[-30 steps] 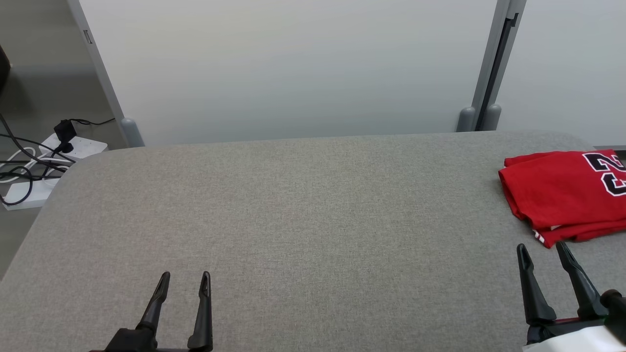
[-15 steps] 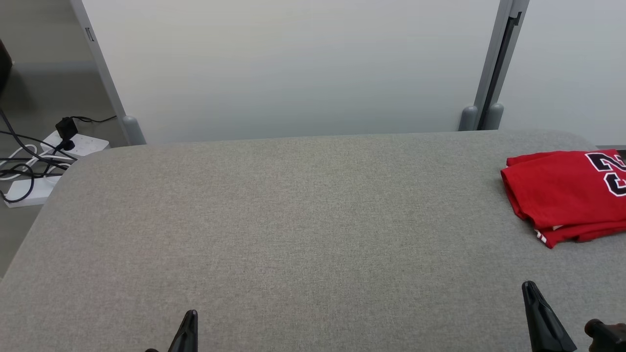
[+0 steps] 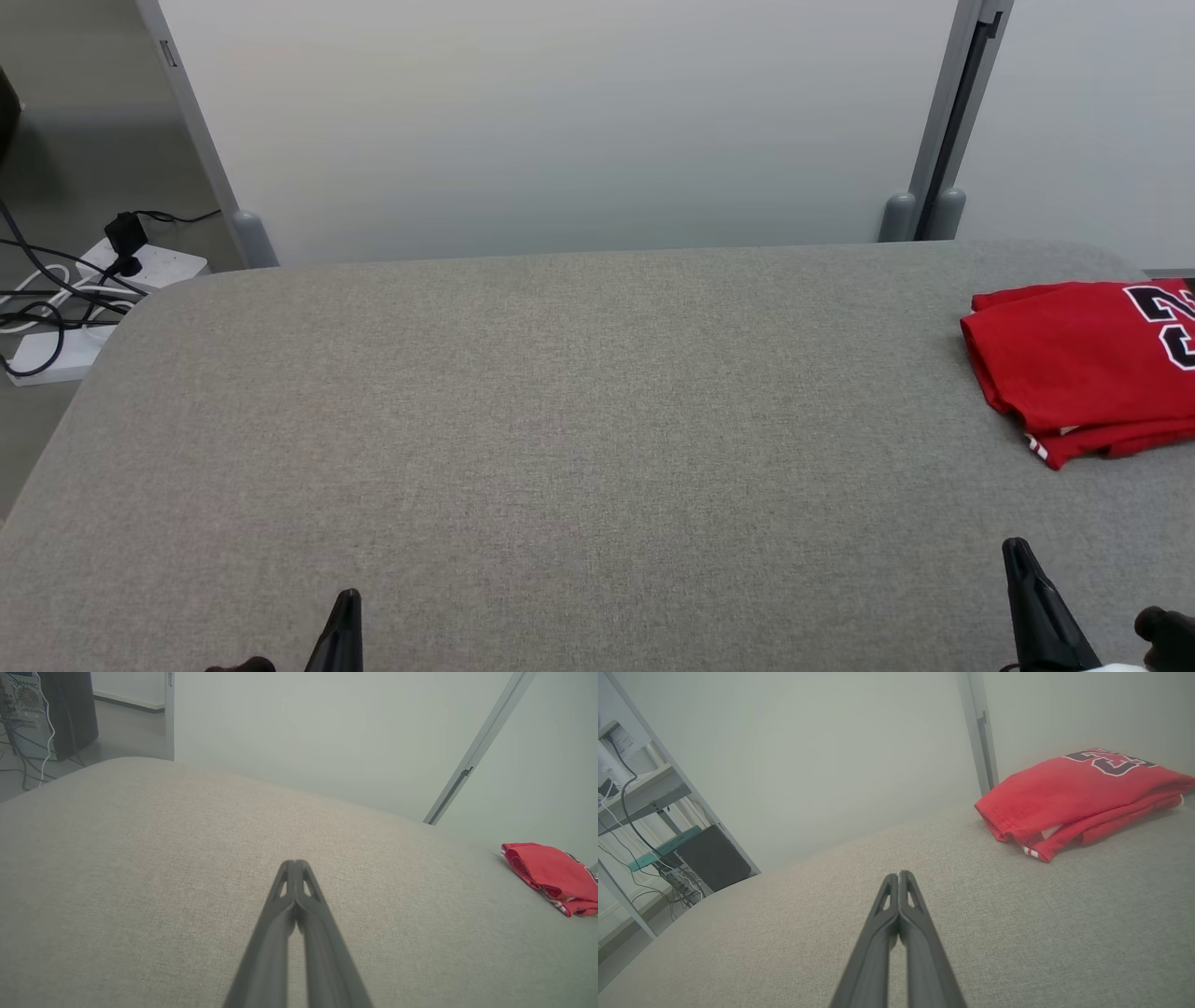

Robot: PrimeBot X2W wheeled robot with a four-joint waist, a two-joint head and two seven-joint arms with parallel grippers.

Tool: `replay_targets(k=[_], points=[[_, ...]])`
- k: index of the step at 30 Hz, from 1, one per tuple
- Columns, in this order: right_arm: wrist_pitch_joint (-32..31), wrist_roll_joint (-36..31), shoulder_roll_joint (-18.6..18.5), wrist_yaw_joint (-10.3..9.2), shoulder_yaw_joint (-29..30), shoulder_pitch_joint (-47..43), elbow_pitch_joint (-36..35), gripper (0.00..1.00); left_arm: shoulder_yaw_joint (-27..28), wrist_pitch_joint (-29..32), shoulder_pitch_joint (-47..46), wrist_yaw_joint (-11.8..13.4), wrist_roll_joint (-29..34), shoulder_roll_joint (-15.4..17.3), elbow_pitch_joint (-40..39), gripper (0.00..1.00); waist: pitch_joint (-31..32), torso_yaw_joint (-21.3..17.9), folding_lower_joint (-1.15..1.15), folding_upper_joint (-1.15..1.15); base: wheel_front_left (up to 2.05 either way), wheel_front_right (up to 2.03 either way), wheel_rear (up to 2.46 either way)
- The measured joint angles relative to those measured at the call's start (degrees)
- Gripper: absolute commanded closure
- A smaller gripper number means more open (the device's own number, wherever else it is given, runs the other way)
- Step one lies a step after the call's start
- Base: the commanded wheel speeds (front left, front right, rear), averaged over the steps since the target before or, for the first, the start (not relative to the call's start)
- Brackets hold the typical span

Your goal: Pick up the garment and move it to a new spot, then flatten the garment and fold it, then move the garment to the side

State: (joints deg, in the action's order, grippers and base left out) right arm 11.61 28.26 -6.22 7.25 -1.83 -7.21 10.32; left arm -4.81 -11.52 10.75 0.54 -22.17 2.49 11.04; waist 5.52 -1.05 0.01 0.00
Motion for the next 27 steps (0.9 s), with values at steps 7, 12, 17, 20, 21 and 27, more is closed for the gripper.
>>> replay_targets(k=[7, 12, 17, 20, 21, 27], points=[[-1.1, 4.1, 0.2, 0.00, 1.1, 1.1, 0.2, 1.00, 0.5, 1.3, -0.8, -0.5, -4.6, 0.0, 0.2, 1.00, -0.4, 0.1, 0.00, 0.00, 0.00, 0.00, 0.00], [-1.8, 7.1, 0.4, -0.01, 1.3, 1.1, 0.4, 1.00, 1.0, 2.0, -1.4, -0.7, -7.7, 0.0, 0.6, 1.00, -0.6, 0.1, 0.00, 0.00, 0.00, 0.00, 0.00], [-2.8, 10.0, 0.5, -0.01, 1.6, 1.8, 1.2, 1.00, 1.4, 3.0, -2.2, -1.1, -10.9, 0.0, 0.6, 1.00, -0.9, 0.2, -0.01, 0.00, 0.00, 0.00, 0.00], [-3.4, 11.7, 0.6, -0.01, 1.7, 2.3, 1.3, 1.00, 1.7, 3.4, -2.3, -1.5, -13.2, 0.0, 0.8, 1.00, -1.1, 0.2, -0.01, 0.00, 0.00, 0.00, 0.00], [-3.5, 12.3, 0.7, -0.01, 1.8, 2.3, 1.3, 1.00, 1.8, 3.5, -2.5, -1.5, -13.8, 0.0, 0.9, 1.00, -1.1, 0.2, -0.01, 0.00, 0.00, 0.00, 0.00], [-4.6, 15.8, 0.8, -0.01, 2.7, 2.5, 1.5, 1.00, 2.2, 4.5, -3.3, -1.6, -17.5, 0.0, 0.9, 1.00, -1.4, 0.3, 0.00, 0.00, 0.00, 0.00, 0.00]])
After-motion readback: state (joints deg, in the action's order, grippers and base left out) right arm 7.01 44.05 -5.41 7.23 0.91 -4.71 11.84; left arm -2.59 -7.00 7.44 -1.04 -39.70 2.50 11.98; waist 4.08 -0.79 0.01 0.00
